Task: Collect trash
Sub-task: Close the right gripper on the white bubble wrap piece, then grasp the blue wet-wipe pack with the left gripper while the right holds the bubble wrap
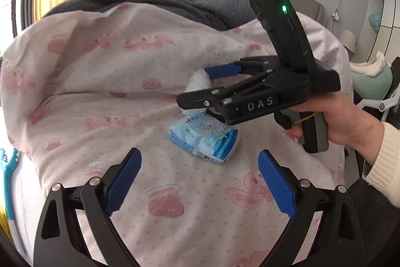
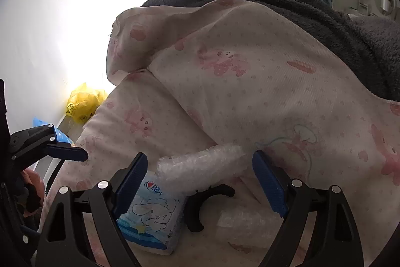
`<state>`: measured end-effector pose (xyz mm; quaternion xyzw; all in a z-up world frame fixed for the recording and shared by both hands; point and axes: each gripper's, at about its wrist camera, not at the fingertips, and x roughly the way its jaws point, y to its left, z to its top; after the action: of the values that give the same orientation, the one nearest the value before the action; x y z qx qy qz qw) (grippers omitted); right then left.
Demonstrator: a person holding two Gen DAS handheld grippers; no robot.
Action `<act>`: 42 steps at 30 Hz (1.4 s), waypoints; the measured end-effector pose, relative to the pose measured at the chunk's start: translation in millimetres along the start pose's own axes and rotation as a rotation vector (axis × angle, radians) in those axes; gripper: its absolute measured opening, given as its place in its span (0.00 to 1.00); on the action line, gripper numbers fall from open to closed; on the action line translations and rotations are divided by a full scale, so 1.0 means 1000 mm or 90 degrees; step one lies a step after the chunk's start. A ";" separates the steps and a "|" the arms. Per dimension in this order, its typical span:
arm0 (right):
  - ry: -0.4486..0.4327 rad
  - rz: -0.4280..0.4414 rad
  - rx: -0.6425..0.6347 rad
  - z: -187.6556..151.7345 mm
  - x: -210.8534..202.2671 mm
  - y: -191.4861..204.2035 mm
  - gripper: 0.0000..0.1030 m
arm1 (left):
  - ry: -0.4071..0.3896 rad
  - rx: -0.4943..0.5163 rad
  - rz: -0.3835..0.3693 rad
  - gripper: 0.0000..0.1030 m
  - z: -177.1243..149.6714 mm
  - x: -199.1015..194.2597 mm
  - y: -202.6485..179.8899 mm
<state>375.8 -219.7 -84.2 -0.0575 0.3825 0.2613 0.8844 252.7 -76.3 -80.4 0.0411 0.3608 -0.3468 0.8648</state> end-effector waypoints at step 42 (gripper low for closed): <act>-0.075 -0.017 0.153 -0.014 -0.065 -0.058 0.62 | 0.057 0.001 0.073 0.86 0.035 0.091 -0.016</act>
<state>358.8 -300.9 -53.5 0.0589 0.3577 0.2045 0.9093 309.2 -152.0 -111.1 0.0774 0.3958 -0.2950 0.8662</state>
